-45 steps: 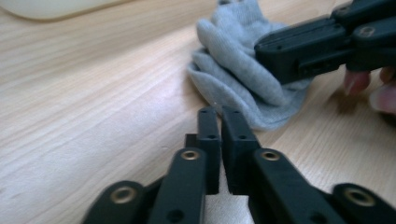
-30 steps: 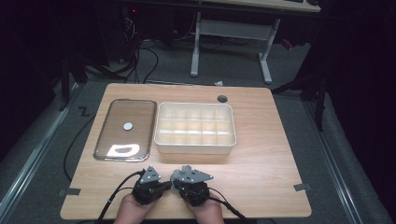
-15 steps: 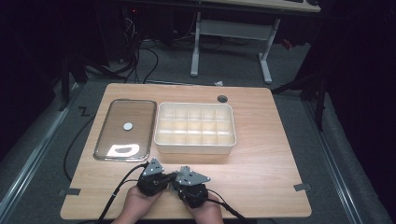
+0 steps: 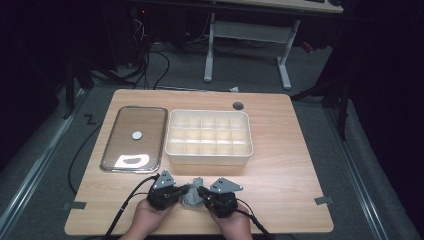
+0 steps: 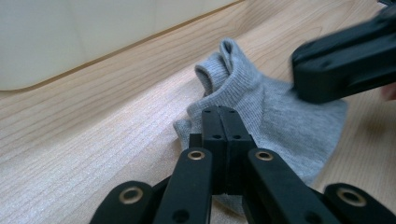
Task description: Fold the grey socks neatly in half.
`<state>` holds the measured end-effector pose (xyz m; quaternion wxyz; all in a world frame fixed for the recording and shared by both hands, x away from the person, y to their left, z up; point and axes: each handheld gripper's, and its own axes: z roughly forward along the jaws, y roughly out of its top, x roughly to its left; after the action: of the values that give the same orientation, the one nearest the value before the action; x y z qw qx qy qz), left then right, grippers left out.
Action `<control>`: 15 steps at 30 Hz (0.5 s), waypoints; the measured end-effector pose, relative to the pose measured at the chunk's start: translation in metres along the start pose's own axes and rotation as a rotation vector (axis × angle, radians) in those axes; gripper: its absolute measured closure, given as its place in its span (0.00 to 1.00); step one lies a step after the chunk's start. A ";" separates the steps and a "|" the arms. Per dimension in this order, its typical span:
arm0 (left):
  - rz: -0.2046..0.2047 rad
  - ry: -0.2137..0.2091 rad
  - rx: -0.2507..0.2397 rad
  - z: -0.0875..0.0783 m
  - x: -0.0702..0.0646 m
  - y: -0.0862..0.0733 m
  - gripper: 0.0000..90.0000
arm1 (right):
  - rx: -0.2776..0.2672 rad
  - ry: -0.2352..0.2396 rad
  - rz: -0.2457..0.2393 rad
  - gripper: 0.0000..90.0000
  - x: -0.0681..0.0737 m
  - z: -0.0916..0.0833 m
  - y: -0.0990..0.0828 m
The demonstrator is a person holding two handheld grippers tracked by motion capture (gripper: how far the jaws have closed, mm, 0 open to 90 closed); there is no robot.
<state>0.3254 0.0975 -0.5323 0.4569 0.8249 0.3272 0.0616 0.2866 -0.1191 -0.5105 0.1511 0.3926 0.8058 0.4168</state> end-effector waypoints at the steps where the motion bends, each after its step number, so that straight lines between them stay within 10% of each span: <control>1: 0.000 0.000 0.000 0.000 0.000 0.000 1.00 | 0.000 0.000 0.000 0.95 0.000 0.000 0.000; 10: 0.034 0.063 -0.012 -0.007 -0.006 0.002 1.00 | 0.037 -0.004 -0.031 0.93 0.002 0.013 -0.014; 15: 0.074 0.001 -0.095 -0.018 -0.032 0.010 0.95 | 0.030 0.005 -0.012 0.93 0.000 0.013 -0.016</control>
<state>0.2981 0.0874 -0.5077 0.4927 0.8139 0.2931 0.0942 0.2861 -0.1175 -0.5306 0.1457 0.3891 0.8146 0.4047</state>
